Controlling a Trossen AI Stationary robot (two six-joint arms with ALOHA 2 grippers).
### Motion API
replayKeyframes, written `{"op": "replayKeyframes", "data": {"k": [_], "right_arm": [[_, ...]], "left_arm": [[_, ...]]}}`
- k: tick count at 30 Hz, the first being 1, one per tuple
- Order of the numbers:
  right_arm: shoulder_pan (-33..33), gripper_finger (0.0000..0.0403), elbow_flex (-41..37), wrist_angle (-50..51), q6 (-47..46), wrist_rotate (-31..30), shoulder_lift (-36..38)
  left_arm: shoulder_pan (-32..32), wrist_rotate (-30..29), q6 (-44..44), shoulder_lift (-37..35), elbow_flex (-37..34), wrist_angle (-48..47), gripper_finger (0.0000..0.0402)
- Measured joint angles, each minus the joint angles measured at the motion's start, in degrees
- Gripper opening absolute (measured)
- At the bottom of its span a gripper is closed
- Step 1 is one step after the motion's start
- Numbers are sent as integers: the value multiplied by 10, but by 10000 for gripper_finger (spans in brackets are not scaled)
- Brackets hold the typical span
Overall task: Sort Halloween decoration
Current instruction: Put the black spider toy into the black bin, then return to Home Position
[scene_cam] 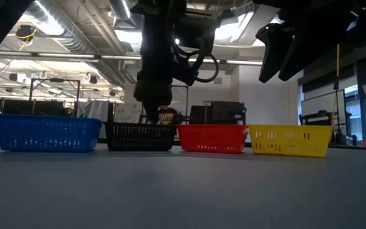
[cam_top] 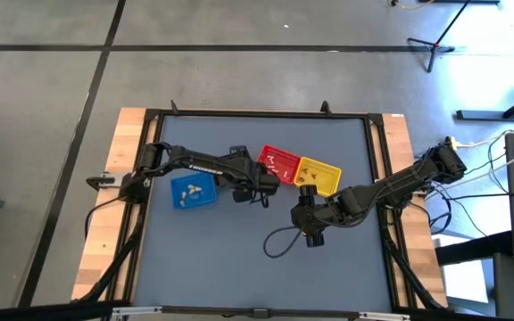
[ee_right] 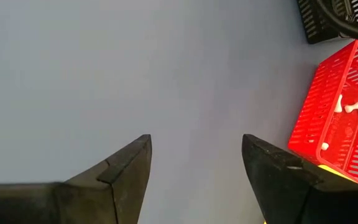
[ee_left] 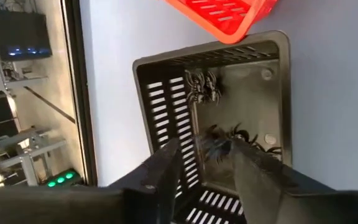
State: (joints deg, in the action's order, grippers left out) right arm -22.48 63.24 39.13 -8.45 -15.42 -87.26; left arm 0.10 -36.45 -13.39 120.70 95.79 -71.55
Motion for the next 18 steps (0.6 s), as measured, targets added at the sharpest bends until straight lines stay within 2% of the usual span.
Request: {"op": "replayKeyframes", "data": {"k": [7, 12, 18], "right_arm": [[0, 248, 0, 0, 0, 0, 0], [0, 248, 0, 0, 0, 0, 0], [0, 248, 0, 2, 0, -1, 0]], "left_arm": [[0, 11, 0, 0, 0, 0, 182], [0, 35, 2, -10, -1, -7, 183], [0, 30, 10, -70, -1, -15, 169]]}}
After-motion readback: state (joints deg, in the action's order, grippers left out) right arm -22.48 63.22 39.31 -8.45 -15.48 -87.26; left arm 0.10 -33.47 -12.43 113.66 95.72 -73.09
